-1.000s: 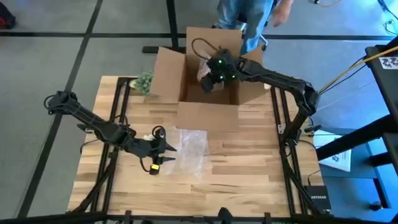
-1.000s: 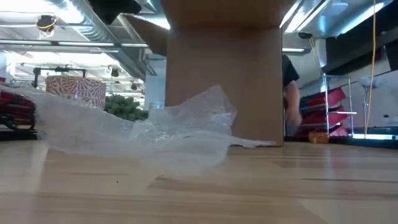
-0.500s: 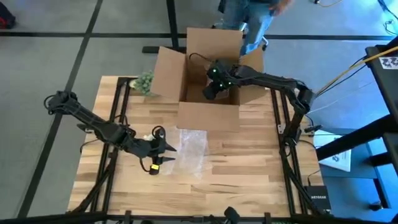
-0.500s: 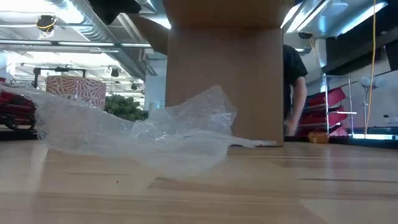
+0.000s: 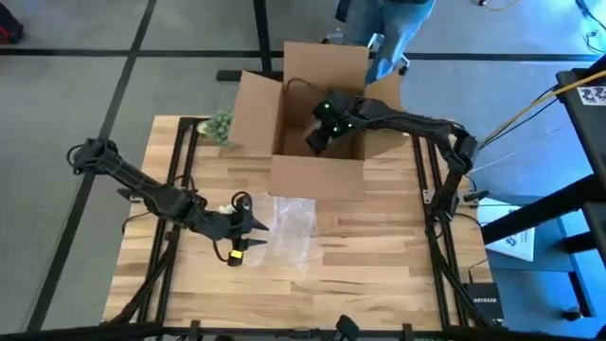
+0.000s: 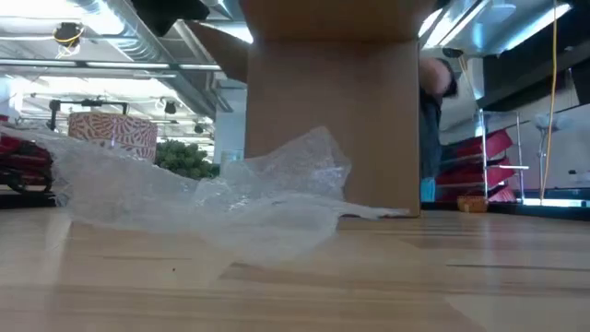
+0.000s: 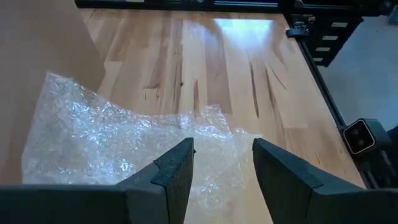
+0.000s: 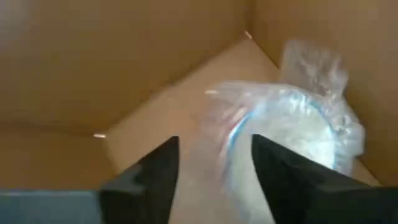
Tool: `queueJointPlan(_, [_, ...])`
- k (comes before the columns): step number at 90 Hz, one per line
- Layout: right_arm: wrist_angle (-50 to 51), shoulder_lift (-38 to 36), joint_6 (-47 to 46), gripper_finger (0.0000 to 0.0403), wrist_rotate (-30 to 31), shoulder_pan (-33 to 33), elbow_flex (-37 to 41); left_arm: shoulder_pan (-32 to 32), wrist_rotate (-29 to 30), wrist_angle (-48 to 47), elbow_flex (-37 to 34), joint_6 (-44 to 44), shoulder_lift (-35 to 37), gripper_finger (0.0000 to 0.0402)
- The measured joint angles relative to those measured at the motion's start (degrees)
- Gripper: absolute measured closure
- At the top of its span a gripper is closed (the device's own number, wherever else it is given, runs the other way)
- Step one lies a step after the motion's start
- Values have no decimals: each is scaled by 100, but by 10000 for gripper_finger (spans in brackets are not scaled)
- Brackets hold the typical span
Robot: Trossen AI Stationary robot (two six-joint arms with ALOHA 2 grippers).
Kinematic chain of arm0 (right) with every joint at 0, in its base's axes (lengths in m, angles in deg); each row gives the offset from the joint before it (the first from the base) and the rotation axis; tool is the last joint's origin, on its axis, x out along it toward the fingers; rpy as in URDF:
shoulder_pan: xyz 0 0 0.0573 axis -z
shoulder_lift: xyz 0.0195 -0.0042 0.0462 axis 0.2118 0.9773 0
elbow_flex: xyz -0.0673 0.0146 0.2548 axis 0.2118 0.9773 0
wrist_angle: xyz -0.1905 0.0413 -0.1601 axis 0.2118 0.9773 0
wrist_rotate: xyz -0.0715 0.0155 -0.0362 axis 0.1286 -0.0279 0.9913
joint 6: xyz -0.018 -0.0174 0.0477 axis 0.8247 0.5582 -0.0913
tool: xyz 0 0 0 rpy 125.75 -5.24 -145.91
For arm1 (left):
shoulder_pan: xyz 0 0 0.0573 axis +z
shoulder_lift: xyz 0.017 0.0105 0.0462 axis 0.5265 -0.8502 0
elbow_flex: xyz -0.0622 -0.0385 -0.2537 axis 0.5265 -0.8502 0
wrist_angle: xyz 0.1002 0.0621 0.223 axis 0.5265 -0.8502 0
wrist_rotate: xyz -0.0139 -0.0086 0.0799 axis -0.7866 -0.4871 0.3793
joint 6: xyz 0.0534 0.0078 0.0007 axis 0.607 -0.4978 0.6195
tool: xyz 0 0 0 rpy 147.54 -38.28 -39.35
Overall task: Wrap mug
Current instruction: Put the wrapped red mug into the cardboard box, then prepare the bubble wrap on the table
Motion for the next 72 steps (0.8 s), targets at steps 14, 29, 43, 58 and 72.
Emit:
queueJointPlan(14, [460,-432,152,158,123,-154,-636,-2,0,-11,0,28,0,252])
queueJointPlan(29, [1024,-876,363,156,405,-521,-1459,-2,0,-19,0,27,0,252])
queueJointPlan(43, [1265,-1228,362,161,392,-1212,-1647,-2,-2,-21,0,-35,0,252])
queueJointPlan(58, [1798,-1278,299,162,357,-2389,-1623,-69,3,-98,2,-638,0,252])
queueJointPlan(72, [1867,-1276,197,162,826,-3779,-1623,-226,2,-198,2,-1228,-13,252])
